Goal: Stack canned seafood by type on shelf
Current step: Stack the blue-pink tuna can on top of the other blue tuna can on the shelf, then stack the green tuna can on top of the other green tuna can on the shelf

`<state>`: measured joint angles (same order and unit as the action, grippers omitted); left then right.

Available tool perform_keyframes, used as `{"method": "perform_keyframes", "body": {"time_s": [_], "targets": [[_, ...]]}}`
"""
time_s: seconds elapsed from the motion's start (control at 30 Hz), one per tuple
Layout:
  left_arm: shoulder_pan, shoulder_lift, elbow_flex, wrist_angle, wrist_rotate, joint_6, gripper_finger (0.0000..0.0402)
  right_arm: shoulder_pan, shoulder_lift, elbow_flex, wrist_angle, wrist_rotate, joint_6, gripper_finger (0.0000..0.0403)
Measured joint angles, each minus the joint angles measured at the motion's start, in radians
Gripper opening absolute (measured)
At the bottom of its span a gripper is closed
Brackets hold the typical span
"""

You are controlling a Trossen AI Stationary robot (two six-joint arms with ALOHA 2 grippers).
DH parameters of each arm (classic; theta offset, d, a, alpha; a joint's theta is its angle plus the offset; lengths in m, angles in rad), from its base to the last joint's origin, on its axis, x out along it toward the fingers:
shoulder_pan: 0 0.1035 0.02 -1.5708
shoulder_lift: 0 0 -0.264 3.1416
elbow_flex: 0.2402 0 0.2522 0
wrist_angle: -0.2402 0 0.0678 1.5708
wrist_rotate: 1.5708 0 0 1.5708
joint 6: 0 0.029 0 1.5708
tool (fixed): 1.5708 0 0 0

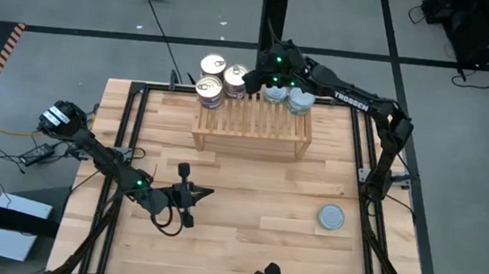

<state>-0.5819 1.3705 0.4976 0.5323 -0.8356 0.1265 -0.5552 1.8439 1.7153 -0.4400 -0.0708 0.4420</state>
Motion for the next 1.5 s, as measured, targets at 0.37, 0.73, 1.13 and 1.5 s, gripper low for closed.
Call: {"method": "perform_keyframes", "body": {"time_s": [0.37, 0.73, 1.13, 1.5], "targets": [[0.0, 0.0, 0.0, 0.0, 0.0, 0.0, 0.0005, 0.018, 0.002, 0.0, 0.046, -0.025, -0.111, 0.0212], [0.0, 0.0, 0.0, 0.001, 0.0, 0.0, 0.0005, 0.036, -0.006, 0.002, -0.032, 0.118, -0.314, 0.003], [0.0, 0.0, 0.0, 0.0, -0.002, -0.003, 0.0005, 0.137, -0.099, 0.128, -0.259, 0.186, -0.499, 0.0013], [0.0, 0.0, 0.0, -0.002, -0.002, -0.014, 0.0005, 0.215, -0.109, 0.107, -0.337, 0.199, -0.464, 0.0008]]}}
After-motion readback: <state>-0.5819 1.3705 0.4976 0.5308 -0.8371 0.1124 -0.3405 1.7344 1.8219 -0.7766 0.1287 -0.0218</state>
